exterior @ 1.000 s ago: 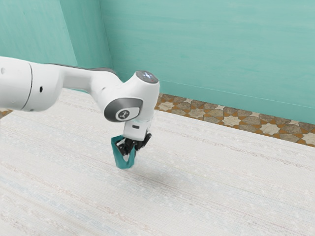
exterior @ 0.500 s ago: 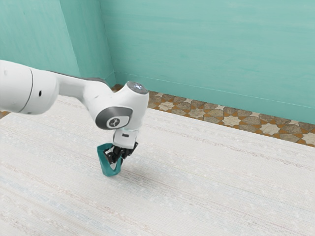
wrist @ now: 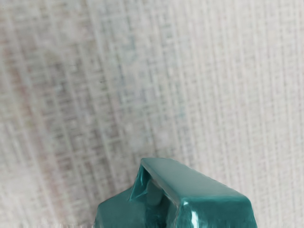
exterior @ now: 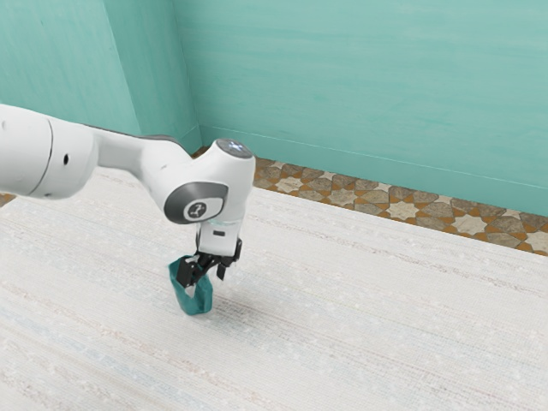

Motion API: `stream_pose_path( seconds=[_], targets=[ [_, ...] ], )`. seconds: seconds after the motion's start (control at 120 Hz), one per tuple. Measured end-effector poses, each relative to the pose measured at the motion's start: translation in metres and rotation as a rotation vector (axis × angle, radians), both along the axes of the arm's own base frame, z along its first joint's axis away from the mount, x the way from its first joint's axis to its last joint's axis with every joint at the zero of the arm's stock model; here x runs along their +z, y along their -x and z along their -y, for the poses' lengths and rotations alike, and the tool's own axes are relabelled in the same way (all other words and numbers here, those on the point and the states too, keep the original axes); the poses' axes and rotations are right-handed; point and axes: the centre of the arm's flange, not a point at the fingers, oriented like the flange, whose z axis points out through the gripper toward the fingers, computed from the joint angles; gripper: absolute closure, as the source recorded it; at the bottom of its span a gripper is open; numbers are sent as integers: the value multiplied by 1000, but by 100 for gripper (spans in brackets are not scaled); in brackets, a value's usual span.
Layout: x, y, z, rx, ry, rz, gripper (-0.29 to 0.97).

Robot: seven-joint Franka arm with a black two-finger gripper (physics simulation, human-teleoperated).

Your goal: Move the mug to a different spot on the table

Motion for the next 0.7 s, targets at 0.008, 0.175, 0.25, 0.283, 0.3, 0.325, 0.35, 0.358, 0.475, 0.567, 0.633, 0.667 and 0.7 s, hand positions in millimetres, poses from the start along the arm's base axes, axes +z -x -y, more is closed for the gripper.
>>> stream_pose_path(
  seconds=[0.008,0.175,0.25,0.283,0.3,0.325,0.35,0.358,0.475,0.567,0.633,0.667,0.7],
  targets=[
    [1,0,0,1,0,2,5],
    [47,-2,8,6,-3,84,2],
    [88,-4,24,-7,-5,163,2],
    [108,-3,30,-9,-7,201,1],
    [118,-3,33,-10,-8,221,1],
    [135,-4,39,-11,-6,256,1],
    [152,-6,45,-10,-2,290,1],
    [158,-6,46,-9,0,302,1],
    [223,-13,64,24,40,429,1],
    [258,-19,63,89,81,489,0],
    [276,-23,57,162,110,511,0],
    [283,-24,53,203,130,514,0],
    [288,-25,50,241,145,514,0]
  ],
)
